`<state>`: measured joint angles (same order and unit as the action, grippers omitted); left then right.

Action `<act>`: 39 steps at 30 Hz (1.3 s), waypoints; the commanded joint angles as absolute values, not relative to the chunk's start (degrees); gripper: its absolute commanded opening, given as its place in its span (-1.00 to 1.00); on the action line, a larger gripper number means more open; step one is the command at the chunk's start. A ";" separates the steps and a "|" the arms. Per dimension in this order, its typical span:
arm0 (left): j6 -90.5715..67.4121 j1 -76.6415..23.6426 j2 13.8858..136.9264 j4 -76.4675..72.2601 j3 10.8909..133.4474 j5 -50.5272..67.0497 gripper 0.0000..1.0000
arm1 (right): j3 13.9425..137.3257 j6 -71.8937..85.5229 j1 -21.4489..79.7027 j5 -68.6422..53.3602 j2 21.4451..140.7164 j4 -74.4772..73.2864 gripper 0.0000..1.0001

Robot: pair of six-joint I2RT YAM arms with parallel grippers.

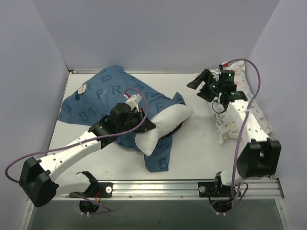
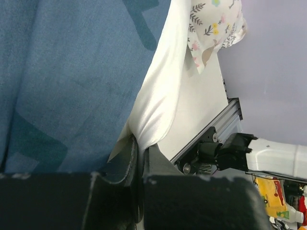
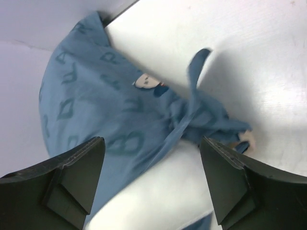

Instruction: Remove the pillowcase from the pillow

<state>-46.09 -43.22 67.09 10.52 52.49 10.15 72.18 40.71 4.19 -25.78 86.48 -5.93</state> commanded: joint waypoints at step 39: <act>-34.27 -39.82 94.56 17.77 77.27 -3.79 0.63 | 32.88 46.57 32.78 -13.18 63.44 15.16 1.00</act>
<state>-35.70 -39.70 91.05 18.85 80.58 -4.89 34.85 42.46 32.67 -7.57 58.98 3.73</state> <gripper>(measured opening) 0.812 0.999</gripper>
